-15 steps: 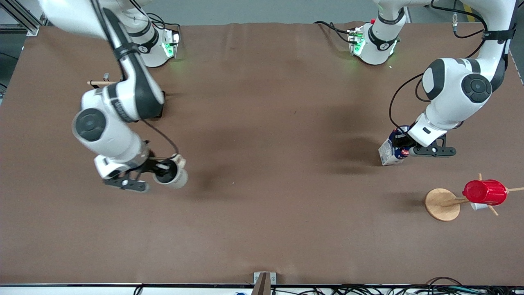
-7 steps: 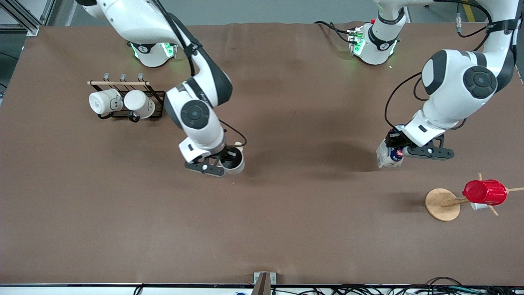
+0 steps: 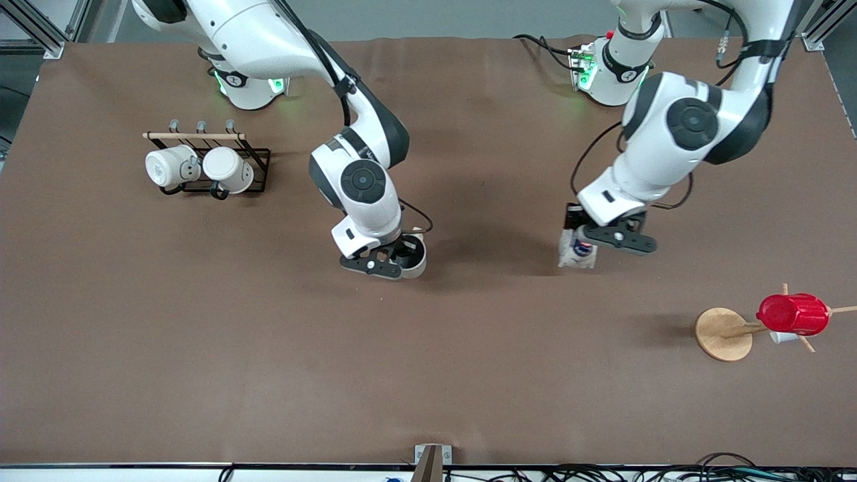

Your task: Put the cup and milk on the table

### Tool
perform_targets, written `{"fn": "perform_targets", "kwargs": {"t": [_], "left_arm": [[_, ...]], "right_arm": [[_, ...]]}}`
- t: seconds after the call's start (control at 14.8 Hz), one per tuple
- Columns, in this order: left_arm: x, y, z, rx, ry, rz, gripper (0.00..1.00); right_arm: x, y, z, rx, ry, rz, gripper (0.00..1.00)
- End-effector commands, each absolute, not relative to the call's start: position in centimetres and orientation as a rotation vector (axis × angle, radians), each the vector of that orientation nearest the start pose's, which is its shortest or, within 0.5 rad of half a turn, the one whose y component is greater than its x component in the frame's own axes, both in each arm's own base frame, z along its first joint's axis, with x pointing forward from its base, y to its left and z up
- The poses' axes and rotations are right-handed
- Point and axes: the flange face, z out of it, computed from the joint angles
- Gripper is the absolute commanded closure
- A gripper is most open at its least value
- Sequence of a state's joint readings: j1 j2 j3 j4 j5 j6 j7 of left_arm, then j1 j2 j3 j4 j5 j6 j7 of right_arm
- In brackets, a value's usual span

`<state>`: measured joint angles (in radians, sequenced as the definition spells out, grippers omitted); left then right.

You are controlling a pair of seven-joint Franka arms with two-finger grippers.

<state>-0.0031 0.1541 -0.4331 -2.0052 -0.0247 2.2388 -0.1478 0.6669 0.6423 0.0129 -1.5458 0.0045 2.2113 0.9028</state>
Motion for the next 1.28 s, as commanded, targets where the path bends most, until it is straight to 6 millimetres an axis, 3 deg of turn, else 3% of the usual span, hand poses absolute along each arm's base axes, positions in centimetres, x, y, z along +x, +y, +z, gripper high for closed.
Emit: {"fn": "perform_targets", "kwargs": {"t": [0.0, 0.07, 0.2, 0.27, 0.54, 0.61, 0.67, 0.74, 0.88, 1.08, 1.21], "left_arm": [[54.5, -29.1, 39.2, -3.294, 0.409, -0.051, 0.97], [54.4, -30.8, 38.8, -3.318, 0.384, -0.029, 0.97], [54.2, -33.5, 38.0, -3.353, 0.332, 0.004, 0.97], [54.2, -34.6, 37.7, -3.367, 0.324, 0.018, 0.97], [55.5, -38.1, 36.4, -3.394, 0.296, 0.027, 0.97], [55.5, -38.9, 36.0, -3.396, 0.284, 0.031, 0.98], [55.4, -39.6, 34.8, -3.379, 0.287, 0.040, 0.99], [55.1, -40.5, 33.7, -3.361, 0.298, 0.008, 0.99], [54.8, -41.9, 32.6, -3.375, 0.258, -0.055, 0.99], [54.4, -42.4, 32.2, -3.377, 0.261, -0.047, 0.99], [54.4, -42.5, 32.0, -3.377, 0.260, -0.041, 0.99]], "right_arm": [[54.5, 46.0, 26.3, -3.079, 0.369, -0.063, 0.91], [54.5, 46.0, 25.9, -3.077, 0.376, -0.064, 0.89], [54.5, 46.0, 25.4, -3.080, 0.378, -0.060, 0.72], [54.4, 46.0, 25.1, -3.084, 0.376, -0.055, 0.69], [54.7, 45.5, 25.6, -3.089, 0.386, -0.044, 0.15], [54.8, 45.1, 26.5, -3.097, 0.393, -0.034, 0.00], [54.8, 44.5, 28.4, -3.116, 0.405, -0.016, 0.00], [55.4, 43.2, 31.6, -3.120, 0.434, -0.020, 0.00], [56.4, 38.9, 38.8, -3.127, 0.523, -0.012, 0.00], [58.2, 28.1, 50.2, -3.107, 0.645, -0.072, 0.00], [58.8, 20.5, 55.8, -3.082, 0.632, -0.123, 0.00]]}}
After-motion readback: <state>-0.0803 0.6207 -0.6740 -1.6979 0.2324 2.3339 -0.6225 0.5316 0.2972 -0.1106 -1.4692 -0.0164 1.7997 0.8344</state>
